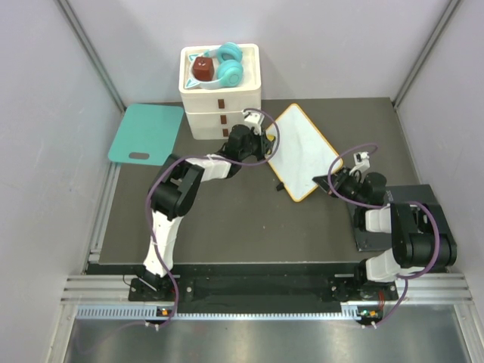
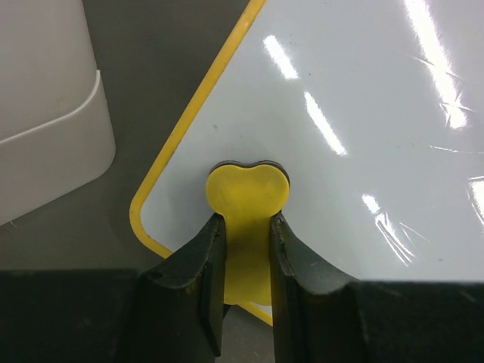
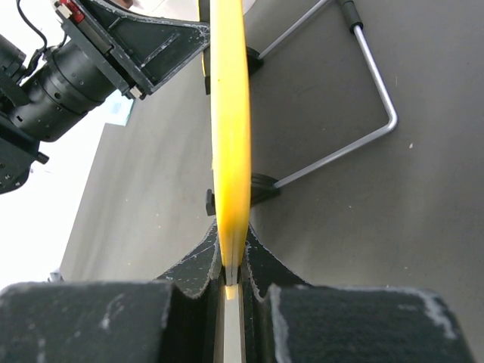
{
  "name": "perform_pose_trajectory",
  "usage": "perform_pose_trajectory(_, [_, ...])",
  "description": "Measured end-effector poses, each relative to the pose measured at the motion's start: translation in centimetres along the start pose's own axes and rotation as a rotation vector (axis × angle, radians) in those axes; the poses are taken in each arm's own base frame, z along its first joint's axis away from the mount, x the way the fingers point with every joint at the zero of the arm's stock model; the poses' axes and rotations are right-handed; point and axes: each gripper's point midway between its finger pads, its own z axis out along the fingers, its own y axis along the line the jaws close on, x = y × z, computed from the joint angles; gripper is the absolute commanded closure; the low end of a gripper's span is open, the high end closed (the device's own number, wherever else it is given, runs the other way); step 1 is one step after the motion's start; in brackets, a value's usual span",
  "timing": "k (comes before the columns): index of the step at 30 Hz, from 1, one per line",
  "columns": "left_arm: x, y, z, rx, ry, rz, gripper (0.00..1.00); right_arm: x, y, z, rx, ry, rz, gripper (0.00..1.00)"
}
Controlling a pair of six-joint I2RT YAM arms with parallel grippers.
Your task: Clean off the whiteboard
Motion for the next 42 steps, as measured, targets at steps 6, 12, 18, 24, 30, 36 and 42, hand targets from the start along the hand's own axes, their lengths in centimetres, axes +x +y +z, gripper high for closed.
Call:
perform_pose_trajectory(6, [-0.6,0.0,0.7,-0.010,0.023,-0.001,1.00,0.0,0.0,0.0,0.001,-0.003,0.006,1.00])
perform_pose_trajectory(12, [-2.7,1.0,3.0,-0.050,-0.001,0.025,1.00,-0.3,-0.2,-0.1,0.009,-0.012,0.012,1.00])
perform_pose_trajectory(18, [-3.0,1.6,3.3,-0.062,0.005,0.018,1.00,-0.3,-0.2,-0.1,0.008,-0.012,0.013,1.00])
perform_pose_trajectory(24, [-1.2,1.7,2.2,-0.055,0.018,-0.015,1.00,-0.2,-0.1,-0.1,0.005,-0.010,0.013,1.00])
perform_pose_trajectory(30, [-0.1,1.1,1.4,-0.049,0.038,-0.031,1.00,-0.2,-0.1,-0.1,0.005,-0.010,0.012,1.00])
perform_pose_trajectory(36, [0.0,0.2,1.5,-0.055,0.033,-0.021,1.00,-0.2,-0.2,-0.2,0.007,-0.010,0.015,1.00])
perform_pose_trajectory(42, [0.1,-1.6,1.8,-0.045,0.019,0.001,1.00,-0.3,-0.4,-0.3,0.012,-0.018,0.023,1.00])
